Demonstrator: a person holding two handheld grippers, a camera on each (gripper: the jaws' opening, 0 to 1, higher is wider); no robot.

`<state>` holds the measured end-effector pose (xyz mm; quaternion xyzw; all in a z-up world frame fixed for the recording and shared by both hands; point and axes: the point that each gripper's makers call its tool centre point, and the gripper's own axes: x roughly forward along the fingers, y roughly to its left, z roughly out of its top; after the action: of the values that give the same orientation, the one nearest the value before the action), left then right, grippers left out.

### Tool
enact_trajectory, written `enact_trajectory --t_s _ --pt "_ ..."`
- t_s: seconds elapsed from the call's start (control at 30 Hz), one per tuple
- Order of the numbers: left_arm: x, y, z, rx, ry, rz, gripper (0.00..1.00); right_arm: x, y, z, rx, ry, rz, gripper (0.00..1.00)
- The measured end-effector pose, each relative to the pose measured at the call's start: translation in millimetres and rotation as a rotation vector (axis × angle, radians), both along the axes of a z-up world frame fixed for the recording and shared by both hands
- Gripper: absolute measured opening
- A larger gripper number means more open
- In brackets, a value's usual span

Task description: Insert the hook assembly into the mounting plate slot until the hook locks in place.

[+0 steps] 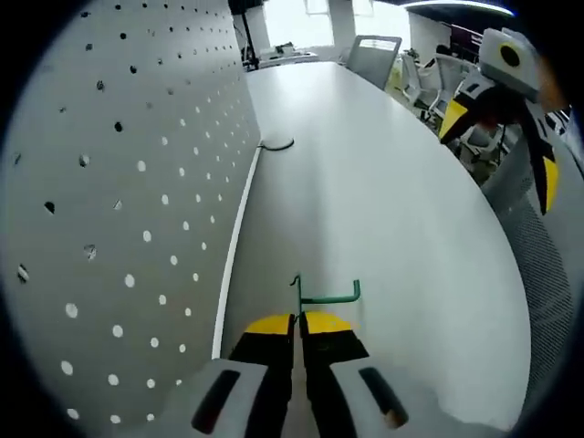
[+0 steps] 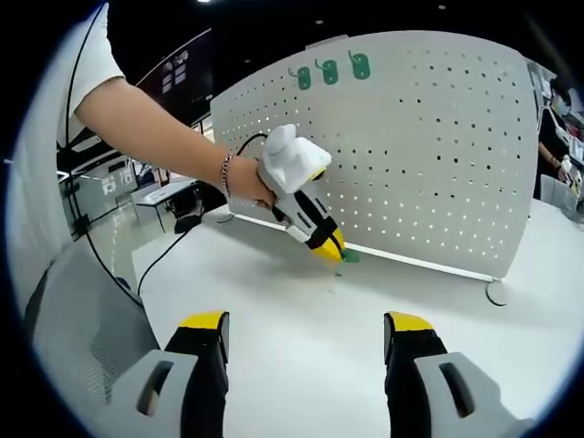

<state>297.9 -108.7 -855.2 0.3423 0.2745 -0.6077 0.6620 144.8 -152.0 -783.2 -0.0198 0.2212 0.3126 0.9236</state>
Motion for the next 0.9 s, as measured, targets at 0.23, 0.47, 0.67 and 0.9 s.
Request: enact_trajectory --t_s 0.23,0.47,0.67,0.9 --pt "-1.8 1.2 7.7 -0.049 0.009 0.03 0.03 -0.2 0.1 0.4 0.005 -0.001 0.0 0.67" --pt "-1.4 -1.0 17.9 -0.096 0.012 0.054 0.03 0.2 -1.6 0.9 0.015 0.001 -0.009 0.67" --pt "-2.6 -0.9 27.8 -0.137 -0.007 0.07 0.03 0.6 -2.6 1.7 0.02 0.0 -0.015 0.67" --pt "-3.9 0.3 34.5 -0.167 -0.019 0.09 0.03 1.1 -2.8 2.4 0.034 0.002 -0.02 0.66"
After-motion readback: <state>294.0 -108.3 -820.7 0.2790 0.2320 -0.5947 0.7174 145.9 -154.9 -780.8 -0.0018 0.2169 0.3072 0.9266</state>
